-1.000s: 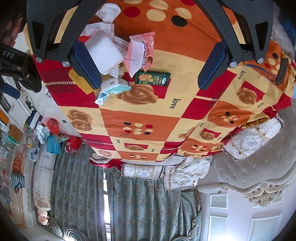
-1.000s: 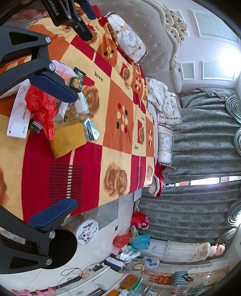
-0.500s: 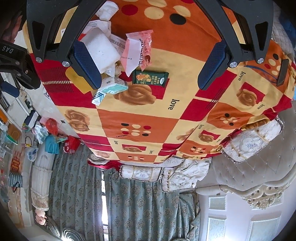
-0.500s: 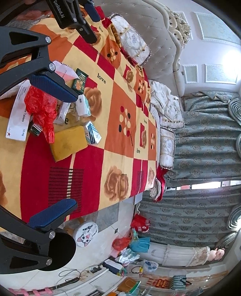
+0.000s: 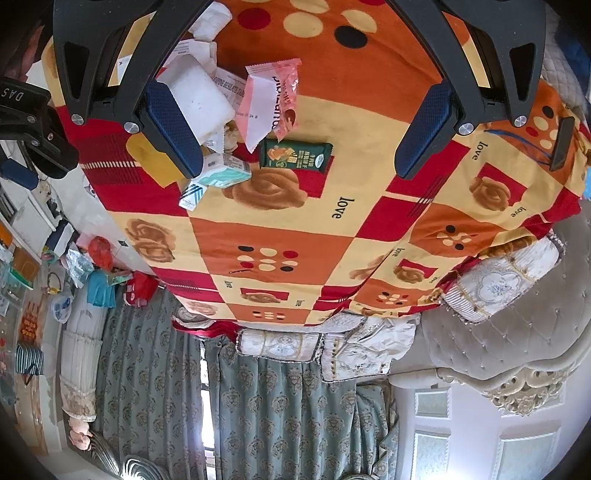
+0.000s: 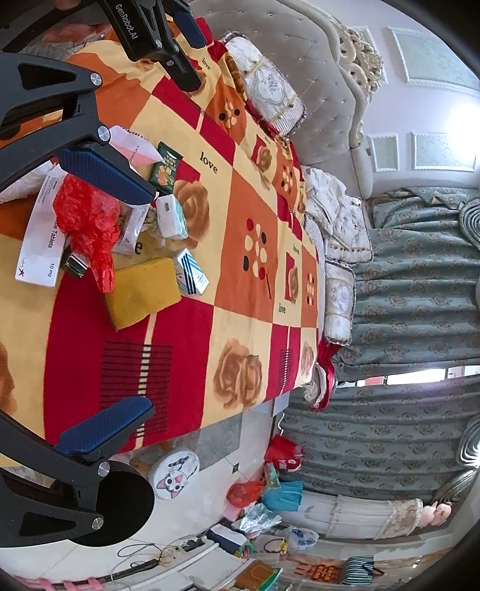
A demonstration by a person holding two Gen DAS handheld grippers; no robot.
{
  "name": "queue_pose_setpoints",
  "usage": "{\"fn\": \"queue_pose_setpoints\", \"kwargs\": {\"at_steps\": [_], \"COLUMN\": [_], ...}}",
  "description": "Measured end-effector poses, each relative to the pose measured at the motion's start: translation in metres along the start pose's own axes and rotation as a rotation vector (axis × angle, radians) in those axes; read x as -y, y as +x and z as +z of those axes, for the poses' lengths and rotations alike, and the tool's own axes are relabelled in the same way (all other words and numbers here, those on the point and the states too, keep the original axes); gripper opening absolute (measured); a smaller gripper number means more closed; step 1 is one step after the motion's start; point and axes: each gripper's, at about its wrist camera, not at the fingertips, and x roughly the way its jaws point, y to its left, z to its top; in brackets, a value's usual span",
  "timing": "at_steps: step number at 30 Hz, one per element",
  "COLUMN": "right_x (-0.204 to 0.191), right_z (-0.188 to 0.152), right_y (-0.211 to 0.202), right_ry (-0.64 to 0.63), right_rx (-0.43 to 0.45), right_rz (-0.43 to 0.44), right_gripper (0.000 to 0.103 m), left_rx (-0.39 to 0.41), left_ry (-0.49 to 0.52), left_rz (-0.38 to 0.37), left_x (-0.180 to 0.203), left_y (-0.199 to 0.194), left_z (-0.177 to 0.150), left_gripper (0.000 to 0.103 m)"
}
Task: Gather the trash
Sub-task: 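Move both tools toward the pile of trash on the blanket, then grasp the white tissue with the left tool while the right tool grasps the yellow sponge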
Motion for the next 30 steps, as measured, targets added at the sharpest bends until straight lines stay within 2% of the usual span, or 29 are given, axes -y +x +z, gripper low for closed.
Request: {"fn": "queue_pose_setpoints", "kwargs": {"at_steps": [16,19,22,25,30], "right_x": [0.015,0.012,0.011,0.020,0.030], "right_z": [-0.018,-0.018,-0.015,-0.007,0.003], "right_y": [0.010,0.010,0.014,0.030,0.079], "right_ry": [-0.031,-0.046,-0.067,-0.060,-0.052], "right_rx": [-0.103,-0.108,-0.104,-0.120,-0.221], "right_rz": [0.027,0.041,0.007,-0.007,0.035], "right_gripper": [0.103,0.103,0.103,0.103,0.103], "left_rx": [-0.063,-0.097,-0.133,-0.145,-0.202], "left_ry": [0.047,0.037,0.014,0.001,-0.022], "left_rz": [-0.057,-0.083,-0.127,-0.156,-0.229], "left_x": [-0.008,-0.012,-0.012,-0.006,0.015], "left_y": [-0.004,-0.002,-0.002,-0.003,0.004], "left_z": [-0.010,-0.013,-0.014,-0.011,-0.011], "left_gripper": [0.103,0.103,0.103,0.103,0.103]}}
